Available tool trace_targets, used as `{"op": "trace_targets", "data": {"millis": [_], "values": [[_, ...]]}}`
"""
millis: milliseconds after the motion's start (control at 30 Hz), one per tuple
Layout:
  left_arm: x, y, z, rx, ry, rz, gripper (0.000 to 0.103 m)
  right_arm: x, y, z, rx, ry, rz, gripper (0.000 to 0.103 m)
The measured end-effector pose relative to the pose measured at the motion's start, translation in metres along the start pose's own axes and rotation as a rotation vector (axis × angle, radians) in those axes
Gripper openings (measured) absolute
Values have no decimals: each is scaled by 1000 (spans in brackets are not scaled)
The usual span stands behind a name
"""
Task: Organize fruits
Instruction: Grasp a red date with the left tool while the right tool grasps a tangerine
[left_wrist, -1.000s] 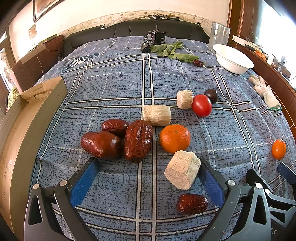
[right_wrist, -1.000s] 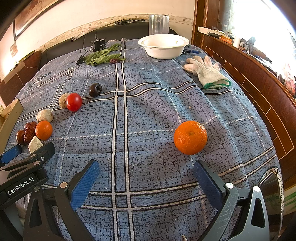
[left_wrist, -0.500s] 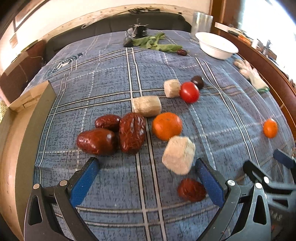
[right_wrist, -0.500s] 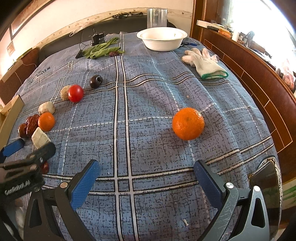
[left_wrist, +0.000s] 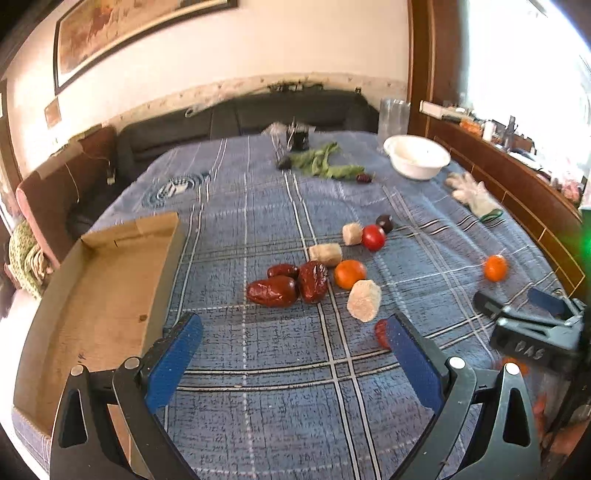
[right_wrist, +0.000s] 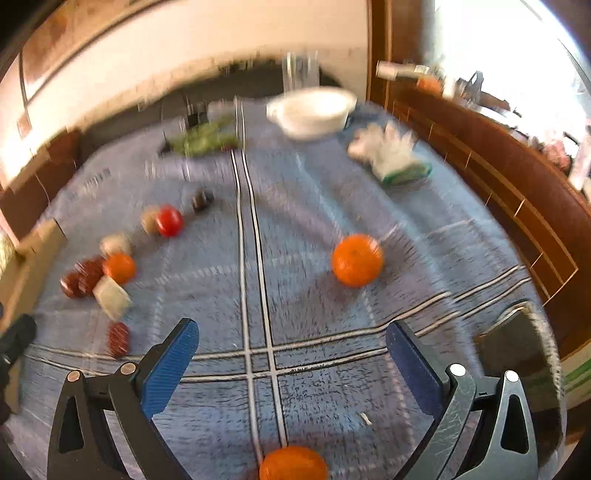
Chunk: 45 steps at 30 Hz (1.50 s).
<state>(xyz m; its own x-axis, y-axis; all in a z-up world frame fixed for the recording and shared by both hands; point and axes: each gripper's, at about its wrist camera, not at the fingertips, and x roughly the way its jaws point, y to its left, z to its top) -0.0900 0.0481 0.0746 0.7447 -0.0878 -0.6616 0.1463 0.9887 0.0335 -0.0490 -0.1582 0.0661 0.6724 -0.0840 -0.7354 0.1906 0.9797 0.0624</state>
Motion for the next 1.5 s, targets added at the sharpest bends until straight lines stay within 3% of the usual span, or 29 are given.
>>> {"op": "trace_targets", "data": {"millis": [133,200,267,600,1067,1233,1367,1500], "values": [[-4,-2,-3,-12,-12,-28,99,-49,-4,-4,37,-209,-22,103],[-2,-4,-5,-2,13,-56,88,-70,-3,-8,28,-320,-38,103],[0,-7,-8,17,27,-47,86,-83,-1,-10,-3,-379,-66,103],[-5,3,-18,-13,25,-46,86,-80,-6,-17,24,-256,-8,103],[-5,15,-22,-58,35,-68,86,-84,-16,-24,38,-256,10,103],[-11,48,-16,-153,9,-60,86,-89,-33,-28,61,-294,-47,103],[-9,70,-11,-202,9,-52,86,-85,-52,-30,92,-221,5,103],[2,61,-12,-190,50,-91,86,-74,-54,-36,94,-133,88,103]]}}
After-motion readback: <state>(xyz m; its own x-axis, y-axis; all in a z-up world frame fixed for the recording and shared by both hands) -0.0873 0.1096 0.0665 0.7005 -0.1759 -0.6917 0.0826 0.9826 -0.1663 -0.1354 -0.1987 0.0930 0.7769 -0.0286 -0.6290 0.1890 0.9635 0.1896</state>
